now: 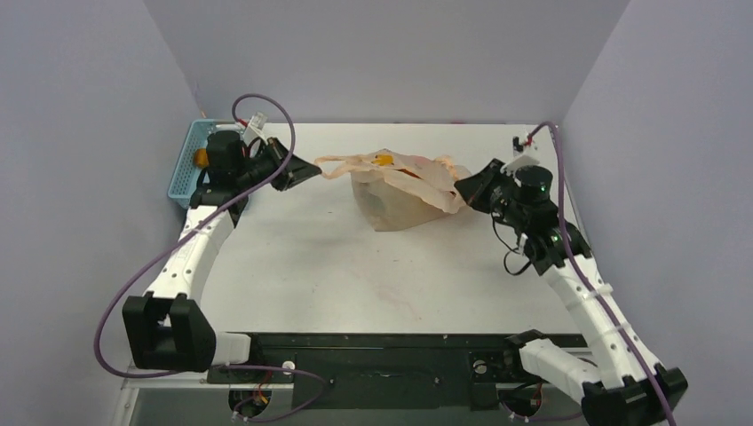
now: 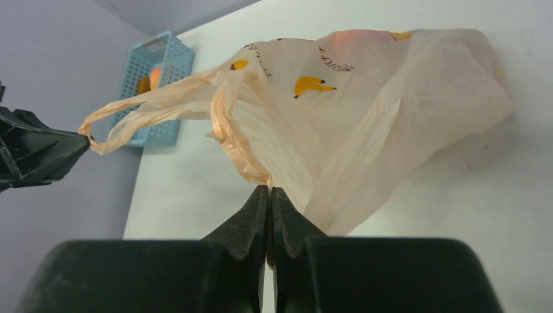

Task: Take the fake fruits out of the plastic bag
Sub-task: Adjust the plastic bag at the center of the board.

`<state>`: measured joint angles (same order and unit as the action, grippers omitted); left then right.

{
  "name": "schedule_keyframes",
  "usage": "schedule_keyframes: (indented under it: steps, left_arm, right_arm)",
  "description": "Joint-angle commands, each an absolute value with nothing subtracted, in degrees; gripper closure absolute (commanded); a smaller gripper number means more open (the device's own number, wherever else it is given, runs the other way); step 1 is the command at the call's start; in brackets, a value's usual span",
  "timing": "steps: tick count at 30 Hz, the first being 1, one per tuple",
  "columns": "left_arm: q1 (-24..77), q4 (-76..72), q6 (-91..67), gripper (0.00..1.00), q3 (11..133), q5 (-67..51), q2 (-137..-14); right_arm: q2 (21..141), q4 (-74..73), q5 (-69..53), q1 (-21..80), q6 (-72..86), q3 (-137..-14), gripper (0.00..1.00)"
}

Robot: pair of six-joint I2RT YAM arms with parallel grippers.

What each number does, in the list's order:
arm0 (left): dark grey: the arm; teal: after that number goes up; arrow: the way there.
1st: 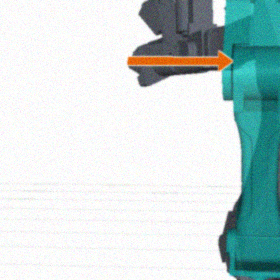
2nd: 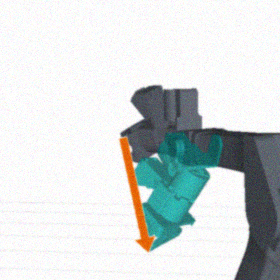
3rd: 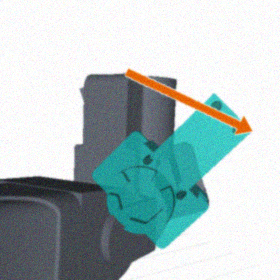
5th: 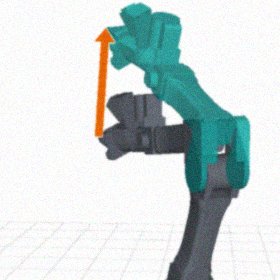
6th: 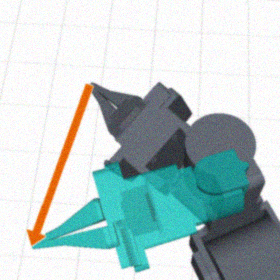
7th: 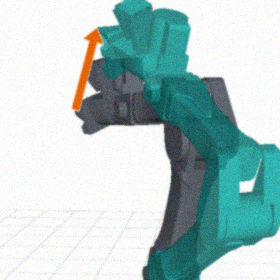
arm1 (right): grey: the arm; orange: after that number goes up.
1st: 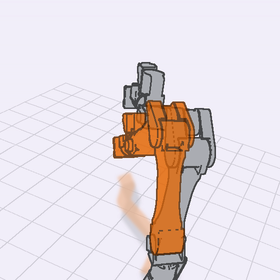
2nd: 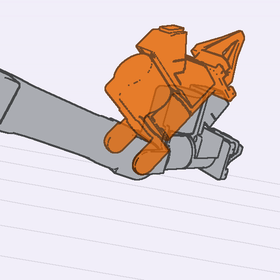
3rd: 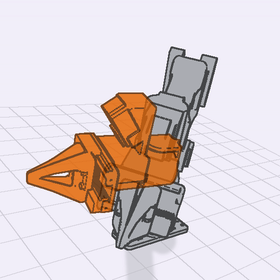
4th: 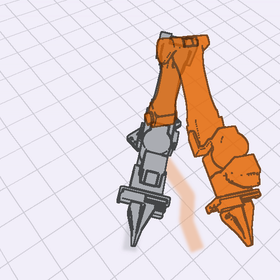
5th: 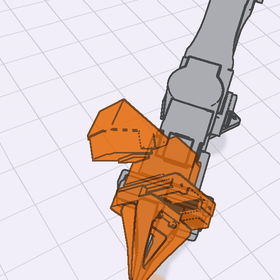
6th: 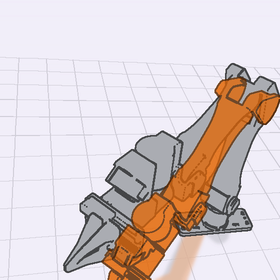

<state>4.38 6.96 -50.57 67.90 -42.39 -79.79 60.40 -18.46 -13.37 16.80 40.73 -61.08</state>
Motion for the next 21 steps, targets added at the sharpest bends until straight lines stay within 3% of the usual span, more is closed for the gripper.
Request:
schedule_keyframes:
  steps: [1, 8, 16, 21]
  left_arm:
    - [4.2, 21.4, -35.5, 1.0, 62.8, -40.1, -69.6]
    - [4.2, 32.3, -25.0, 1.0, 57.7, -29.7, -57.1]
    - [4.1, 32.9, -26.2, 1.0, 56.3, -16.2, -47.5]
    - [4.1, 33.1, -25.9, 1.0, 55.3, -12.8, -44.8]
  right_arm:
    - [49.5, -28.2, -2.9, 18.7, 33.9, -55.5, 1.0]
    - [45.3, -32.2, -3.4, 19.3, 29.0, -51.7, 1.0]
    - [43.1, -32.2, -3.9, 19.6, 29.7, -51.4, 1.0]
    - [41.8, -37.5, 3.8, 19.6, 27.5, -52.6, 1.0]
